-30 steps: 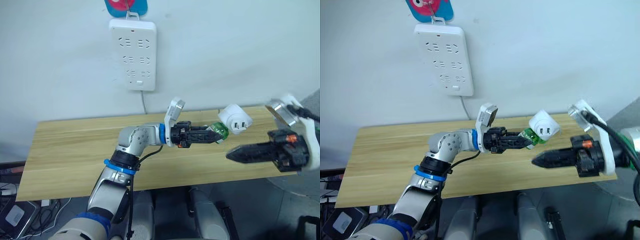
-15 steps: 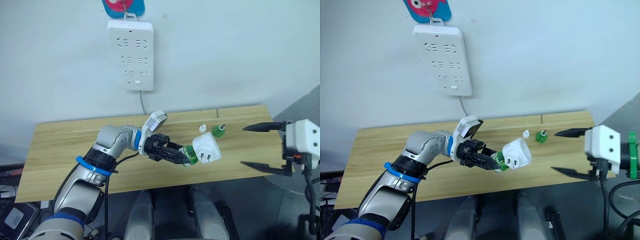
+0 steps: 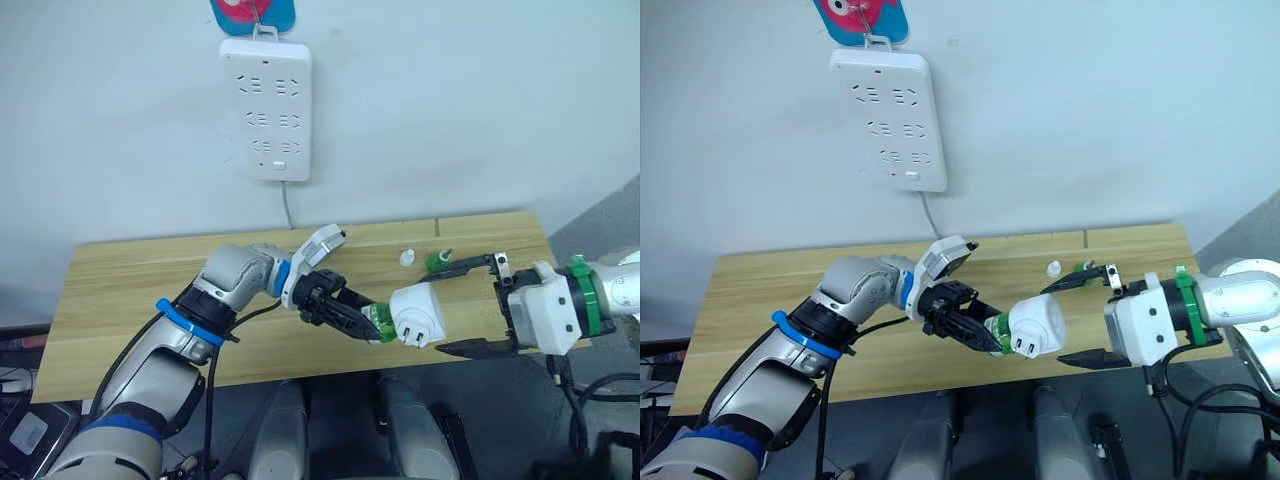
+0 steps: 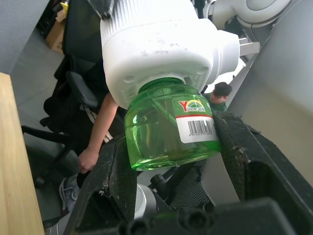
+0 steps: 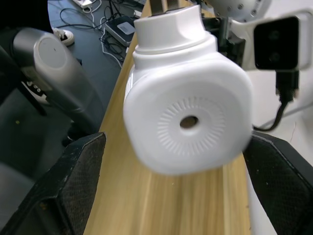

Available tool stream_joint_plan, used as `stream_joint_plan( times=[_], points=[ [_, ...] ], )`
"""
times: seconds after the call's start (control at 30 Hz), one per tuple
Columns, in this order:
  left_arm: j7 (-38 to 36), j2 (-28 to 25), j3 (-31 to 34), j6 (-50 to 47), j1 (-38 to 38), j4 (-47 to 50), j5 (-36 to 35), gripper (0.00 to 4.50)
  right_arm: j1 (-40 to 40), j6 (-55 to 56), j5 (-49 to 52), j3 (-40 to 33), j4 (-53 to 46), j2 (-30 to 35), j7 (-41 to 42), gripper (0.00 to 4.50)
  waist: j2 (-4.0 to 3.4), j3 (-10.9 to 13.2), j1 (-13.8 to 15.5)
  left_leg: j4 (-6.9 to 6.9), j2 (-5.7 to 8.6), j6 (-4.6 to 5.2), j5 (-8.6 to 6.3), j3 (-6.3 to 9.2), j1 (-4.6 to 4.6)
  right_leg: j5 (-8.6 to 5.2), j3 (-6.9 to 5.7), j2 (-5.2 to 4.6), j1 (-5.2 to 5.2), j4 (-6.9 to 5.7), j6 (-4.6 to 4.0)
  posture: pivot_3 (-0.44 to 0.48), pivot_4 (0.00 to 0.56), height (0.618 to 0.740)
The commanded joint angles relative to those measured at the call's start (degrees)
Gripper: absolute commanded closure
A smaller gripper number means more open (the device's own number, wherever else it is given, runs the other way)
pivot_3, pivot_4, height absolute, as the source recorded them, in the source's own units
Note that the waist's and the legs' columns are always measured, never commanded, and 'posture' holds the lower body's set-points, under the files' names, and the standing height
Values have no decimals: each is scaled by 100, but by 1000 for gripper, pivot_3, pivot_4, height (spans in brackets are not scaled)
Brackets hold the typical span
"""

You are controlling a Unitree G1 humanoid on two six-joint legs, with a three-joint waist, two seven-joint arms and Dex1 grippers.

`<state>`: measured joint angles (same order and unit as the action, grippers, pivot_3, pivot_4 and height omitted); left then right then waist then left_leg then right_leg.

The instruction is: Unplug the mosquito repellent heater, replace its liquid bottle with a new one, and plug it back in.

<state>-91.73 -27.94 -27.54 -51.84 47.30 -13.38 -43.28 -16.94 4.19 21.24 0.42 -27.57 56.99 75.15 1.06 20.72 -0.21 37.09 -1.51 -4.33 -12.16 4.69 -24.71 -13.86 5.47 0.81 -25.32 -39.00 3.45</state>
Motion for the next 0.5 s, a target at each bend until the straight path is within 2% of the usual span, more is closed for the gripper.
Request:
stream_joint_plan(
  times=[0.03, 0.1, 0.2, 0.27, 0.3, 0.5],
  points=[
    [-77, 29, -104, 53, 106, 164, -288, 2189, -158, 344, -223, 159, 8, -148, -18, 63, 0, 0, -1, 0, 0, 0, 0, 1, 0, 3, 0, 0, 0, 0, -6, 103, 315, 740],
    [-77, -8, -169, 74, 116, 188, -335, 2189, -199, 414, -250, 190, 25, -202, -24, 63, 0, 0, -4, -1, 0, 0, 0, 0, 0, 11, 0, 0, 0, 0, -18, 100, 317, 740],
    [-77, -58, -242, 102, 129, 173, -376, 2189, -214, 478, -187, 195, 3, -233, -6, 619, 0, 0, -4, -1, 0, 0, 0, 2, 0, 14, -1, 0, 0, -1, -23, 99, 317, 740],
    [-77, -94, -284, 128, 129, 154, -395, 2189, -204, 529, -159, 190, -34, -233, -2, 1382, 0, 0, -4, -1, 0, 0, 0, 2, 0, 14, -1, 0, 0, -1, -24, 94, 318, 740],
    [-77, -113, -318, 162, 131, 132, -396, 2189, -215, 600, -160, 183, -37, -249, -5, 1619, 0, 0, -4, 0, 0, 0, 0, 2, 0, 15, -2, 0, 0, -1, -24, 94, 318, 740],
    [-77, -131, -374, 144, 157, 53, -441, 2189, -277, 736, -166, 180, -67, -300, -45, 1604, 0, 0, -5, 1, 0, 1, 1, 2, 0, 14, -1, 0, 1, -2, -24, 97, 320, 740]
  ],
)
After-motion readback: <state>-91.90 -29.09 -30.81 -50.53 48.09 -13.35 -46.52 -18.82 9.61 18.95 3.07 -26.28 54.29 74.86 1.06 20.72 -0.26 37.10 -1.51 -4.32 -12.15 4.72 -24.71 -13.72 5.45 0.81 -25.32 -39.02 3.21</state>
